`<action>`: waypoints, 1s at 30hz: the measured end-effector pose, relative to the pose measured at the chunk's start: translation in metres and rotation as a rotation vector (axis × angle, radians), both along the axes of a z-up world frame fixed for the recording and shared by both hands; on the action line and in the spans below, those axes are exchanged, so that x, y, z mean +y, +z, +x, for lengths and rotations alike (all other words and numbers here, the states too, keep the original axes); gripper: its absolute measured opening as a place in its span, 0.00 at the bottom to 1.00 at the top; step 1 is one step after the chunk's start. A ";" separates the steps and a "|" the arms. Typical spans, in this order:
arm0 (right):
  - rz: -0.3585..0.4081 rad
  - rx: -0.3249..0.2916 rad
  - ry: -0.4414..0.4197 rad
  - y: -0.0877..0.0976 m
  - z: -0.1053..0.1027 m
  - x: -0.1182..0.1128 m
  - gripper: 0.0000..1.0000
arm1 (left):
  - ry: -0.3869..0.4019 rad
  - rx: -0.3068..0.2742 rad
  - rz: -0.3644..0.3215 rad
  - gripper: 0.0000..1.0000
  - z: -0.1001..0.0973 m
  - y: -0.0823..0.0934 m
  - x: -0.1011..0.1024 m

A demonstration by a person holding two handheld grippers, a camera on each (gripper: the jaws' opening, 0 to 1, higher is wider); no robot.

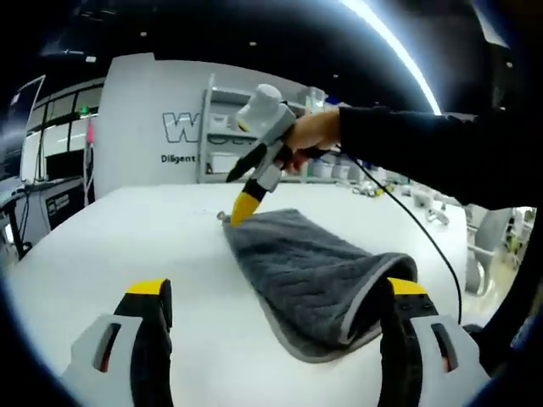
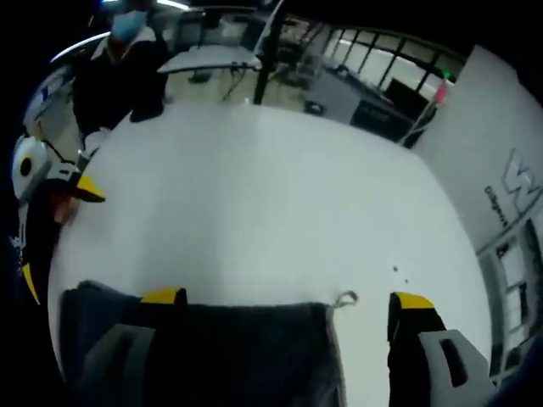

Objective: Open the folded towel by lifting each exposed corner and separating the folded layers until the towel lies flat within the target outline without major curled edges

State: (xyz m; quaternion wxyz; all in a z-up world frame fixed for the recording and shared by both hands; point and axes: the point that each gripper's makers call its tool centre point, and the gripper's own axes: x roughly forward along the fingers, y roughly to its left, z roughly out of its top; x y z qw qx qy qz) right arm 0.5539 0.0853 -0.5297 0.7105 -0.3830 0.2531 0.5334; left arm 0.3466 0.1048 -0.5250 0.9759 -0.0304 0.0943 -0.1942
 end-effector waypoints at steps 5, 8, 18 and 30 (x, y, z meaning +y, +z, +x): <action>0.015 -0.016 0.019 0.015 -0.007 -0.002 1.00 | 0.043 -0.015 -0.051 0.99 -0.004 0.013 0.011; 0.002 -0.022 0.039 0.019 -0.011 -0.003 1.00 | 0.034 -0.007 -0.067 0.96 -0.006 0.014 0.010; -0.091 0.006 0.141 0.013 -0.012 -0.011 0.99 | -0.016 0.098 -0.321 0.90 -0.017 0.013 -0.009; -0.174 0.032 0.171 0.014 0.005 -0.022 0.85 | -0.108 0.233 -0.503 0.78 -0.026 0.002 -0.036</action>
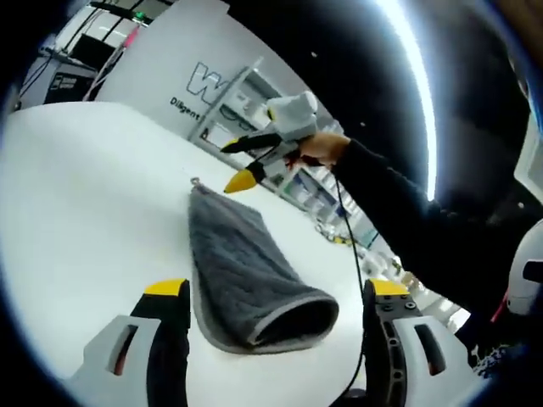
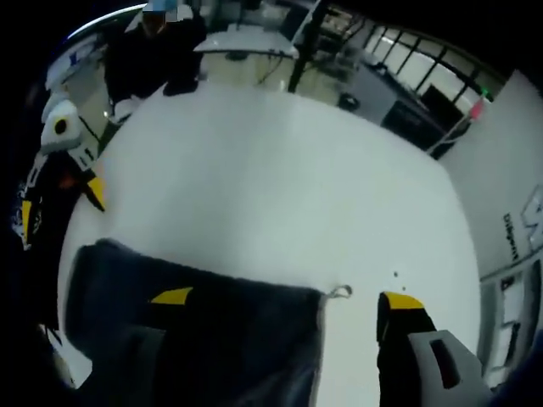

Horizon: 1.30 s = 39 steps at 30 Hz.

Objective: Open the folded towel by lifting each exposed corner and separating the folded layers until the towel lies flat within the target outline without major curled edges

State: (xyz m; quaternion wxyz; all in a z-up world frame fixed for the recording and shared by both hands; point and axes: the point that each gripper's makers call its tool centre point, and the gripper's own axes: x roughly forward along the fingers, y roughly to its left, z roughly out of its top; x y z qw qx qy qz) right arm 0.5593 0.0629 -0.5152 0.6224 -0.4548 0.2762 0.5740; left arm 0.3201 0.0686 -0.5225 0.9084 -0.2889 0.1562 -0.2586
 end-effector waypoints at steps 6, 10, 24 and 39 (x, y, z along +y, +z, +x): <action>-0.055 -0.007 0.018 0.002 0.001 -0.004 0.76 | -0.019 0.003 0.118 0.62 -0.002 -0.016 0.000; -0.073 -0.008 0.027 0.003 0.003 -0.004 0.69 | -0.029 0.020 0.121 0.56 -0.004 -0.021 -0.002; -0.075 0.036 -0.008 -0.017 0.014 -0.002 0.47 | -0.094 -0.016 0.390 0.37 -0.008 -0.041 -0.011; -0.055 0.091 -0.058 -0.037 0.025 0.006 0.32 | -0.066 -0.047 0.419 0.30 0.004 -0.036 -0.003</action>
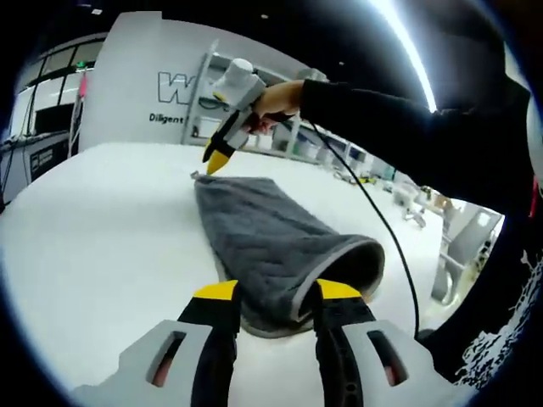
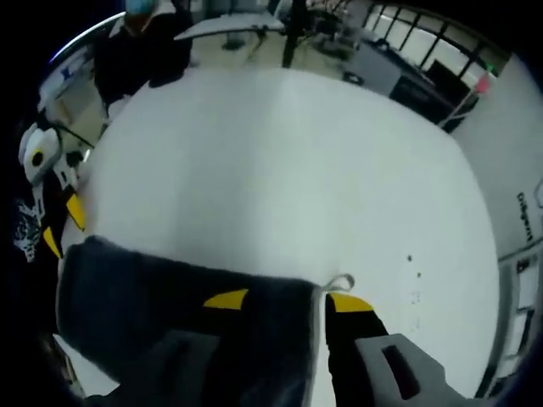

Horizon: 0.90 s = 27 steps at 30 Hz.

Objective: Open the folded towel by lifting each exposed corner and separating the folded layers until the towel lies flat within the target outline without major curled edges

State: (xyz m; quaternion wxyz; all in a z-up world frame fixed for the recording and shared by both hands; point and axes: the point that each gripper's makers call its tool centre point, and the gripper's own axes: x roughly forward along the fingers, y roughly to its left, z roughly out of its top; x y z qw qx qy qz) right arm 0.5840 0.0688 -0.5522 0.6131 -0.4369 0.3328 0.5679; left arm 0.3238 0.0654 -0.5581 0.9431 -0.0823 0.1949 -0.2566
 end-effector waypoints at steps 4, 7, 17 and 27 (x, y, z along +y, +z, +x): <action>-0.012 0.003 0.008 -0.006 -0.001 0.000 0.30 | -0.006 -0.007 0.011 0.28 0.001 0.000 -0.001; -0.016 -0.037 -0.054 -0.011 0.014 -0.001 0.25 | -0.009 -0.006 0.003 0.26 0.003 0.001 -0.002; 0.009 -0.004 -0.143 -0.025 0.026 -0.004 0.21 | -0.030 -0.002 -0.007 0.20 0.003 0.001 -0.005; 0.012 -0.002 -0.140 -0.036 0.026 0.003 0.13 | -0.044 -0.009 -0.017 0.12 0.003 0.002 -0.007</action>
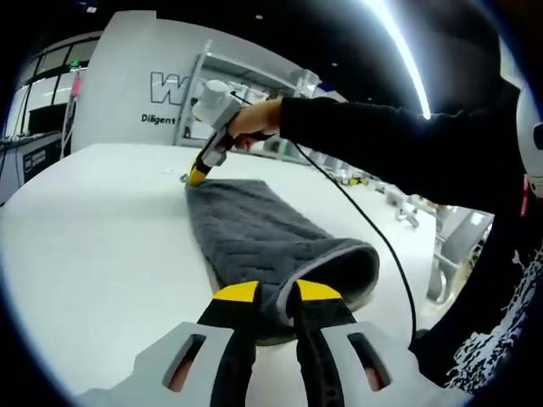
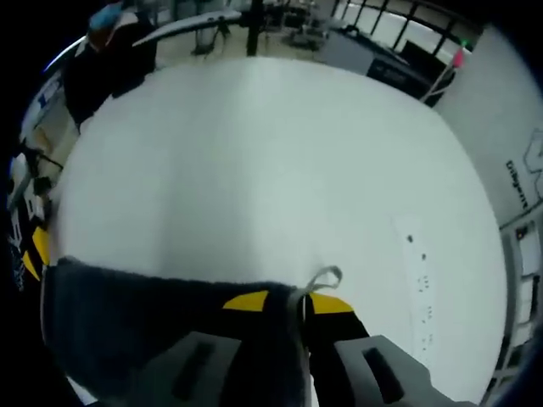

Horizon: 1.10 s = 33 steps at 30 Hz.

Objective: Open the folded towel by lifting each exposed corner and separating the folded layers until the towel lies flat within the target outline without major curled edges

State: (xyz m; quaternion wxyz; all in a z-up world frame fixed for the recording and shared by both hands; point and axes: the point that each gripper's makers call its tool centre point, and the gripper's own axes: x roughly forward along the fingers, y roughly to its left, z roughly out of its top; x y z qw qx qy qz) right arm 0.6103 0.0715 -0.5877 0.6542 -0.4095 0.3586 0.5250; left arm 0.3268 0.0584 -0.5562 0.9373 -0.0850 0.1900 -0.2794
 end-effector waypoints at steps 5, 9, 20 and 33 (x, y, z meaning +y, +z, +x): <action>-0.020 -0.008 0.011 -0.001 -0.001 -0.001 0.11 | -0.011 -0.002 -0.013 0.07 -0.001 0.000 -0.001; -0.036 -0.010 0.030 -0.001 -0.002 -0.002 0.07 | -0.013 0.000 -0.016 0.02 -0.001 0.000 0.000; -0.046 -0.011 0.043 -0.004 -0.003 -0.003 0.07 | 0.003 -0.027 0.056 0.17 -0.002 -0.002 0.006; -0.044 -0.019 0.051 -0.008 -0.003 -0.002 0.06 | -0.049 -0.018 0.146 0.17 -0.006 -0.014 -0.001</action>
